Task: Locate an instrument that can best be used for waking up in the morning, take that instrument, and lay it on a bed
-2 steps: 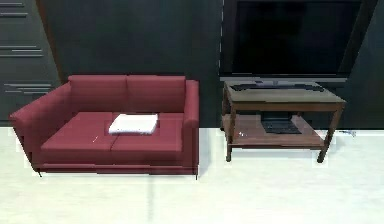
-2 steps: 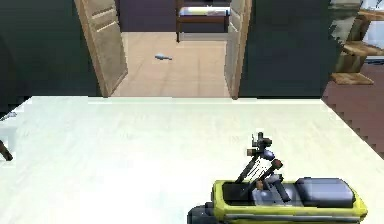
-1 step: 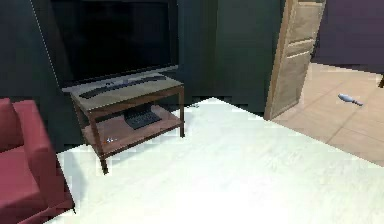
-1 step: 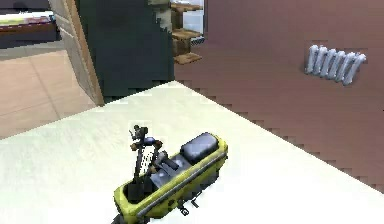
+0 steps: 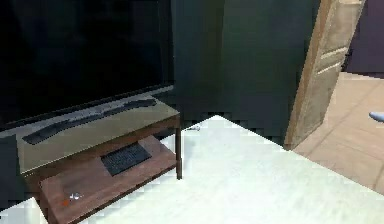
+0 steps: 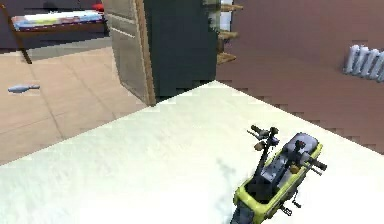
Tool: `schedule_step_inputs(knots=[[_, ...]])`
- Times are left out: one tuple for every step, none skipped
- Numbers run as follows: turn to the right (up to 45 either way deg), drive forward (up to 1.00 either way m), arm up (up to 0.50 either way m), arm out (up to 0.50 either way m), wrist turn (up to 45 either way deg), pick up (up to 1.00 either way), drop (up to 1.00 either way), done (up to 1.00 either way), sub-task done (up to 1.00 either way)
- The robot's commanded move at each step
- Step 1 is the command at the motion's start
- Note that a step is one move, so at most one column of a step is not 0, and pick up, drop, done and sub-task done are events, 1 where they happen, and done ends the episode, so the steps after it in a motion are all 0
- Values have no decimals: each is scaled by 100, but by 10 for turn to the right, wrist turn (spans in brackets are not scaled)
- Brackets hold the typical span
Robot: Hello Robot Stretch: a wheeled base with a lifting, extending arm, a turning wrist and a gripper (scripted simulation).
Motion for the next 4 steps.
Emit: schedule_step_inputs(knots=[[450,0,0,0,0,0,0,0,0],[30,0,0,0,0,0,0,0,0],[0,50,0,0,0,0,0,0,0],[90,0,0,0,0,0,0,0,0]])
